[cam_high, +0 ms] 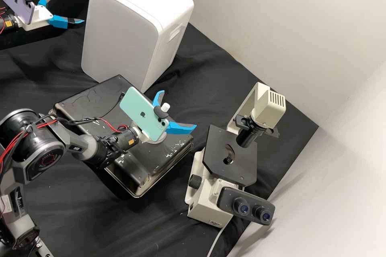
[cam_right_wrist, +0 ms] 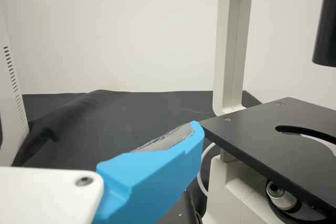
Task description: Place the petri dish on the microscope
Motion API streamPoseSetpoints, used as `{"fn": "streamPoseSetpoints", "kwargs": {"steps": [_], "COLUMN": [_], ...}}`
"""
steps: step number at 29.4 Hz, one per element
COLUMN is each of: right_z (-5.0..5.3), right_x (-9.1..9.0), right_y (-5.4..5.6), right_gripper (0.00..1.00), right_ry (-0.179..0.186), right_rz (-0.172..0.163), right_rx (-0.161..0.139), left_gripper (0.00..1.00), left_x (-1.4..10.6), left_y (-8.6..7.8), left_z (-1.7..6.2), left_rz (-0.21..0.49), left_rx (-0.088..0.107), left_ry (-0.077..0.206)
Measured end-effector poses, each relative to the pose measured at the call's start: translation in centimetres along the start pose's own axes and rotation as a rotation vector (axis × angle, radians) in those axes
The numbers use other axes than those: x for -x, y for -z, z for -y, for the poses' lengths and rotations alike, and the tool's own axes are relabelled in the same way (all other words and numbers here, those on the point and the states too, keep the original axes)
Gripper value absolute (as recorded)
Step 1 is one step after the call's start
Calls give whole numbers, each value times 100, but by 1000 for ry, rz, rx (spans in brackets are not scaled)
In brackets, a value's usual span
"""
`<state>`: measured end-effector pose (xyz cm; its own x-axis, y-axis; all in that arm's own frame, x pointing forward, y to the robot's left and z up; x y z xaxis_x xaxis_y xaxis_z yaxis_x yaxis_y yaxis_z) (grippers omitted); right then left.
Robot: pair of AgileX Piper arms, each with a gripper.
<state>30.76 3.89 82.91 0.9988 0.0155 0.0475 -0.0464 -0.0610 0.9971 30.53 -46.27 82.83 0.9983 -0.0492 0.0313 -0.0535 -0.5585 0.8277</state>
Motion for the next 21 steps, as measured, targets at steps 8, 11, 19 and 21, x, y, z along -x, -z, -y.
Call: {"fn": "streamPoseSetpoints", "kwargs": {"steps": [8, 11, 19, 21], "right_z": [0, 0, 0, 0], "right_x": [0, 0, 0, 0], "right_y": [0, 0, 0, 0], "right_gripper": [100, 100, 100, 100], "right_ry": [0, 0, 0, 0], "right_rz": [0, 0, 0, 0], "right_rx": [0, 0, 0, 0], "left_gripper": [100, 100, 100, 100], "left_x": [0, 0, 1, 25], "left_y": [0, 0, -77, -161], "left_z": [0, 0, 15, 31], "left_rz": [0, 0, 27, 55], "left_rx": [0, 0, 0, 2], "left_ry": [0, 0, 5, 12]}}
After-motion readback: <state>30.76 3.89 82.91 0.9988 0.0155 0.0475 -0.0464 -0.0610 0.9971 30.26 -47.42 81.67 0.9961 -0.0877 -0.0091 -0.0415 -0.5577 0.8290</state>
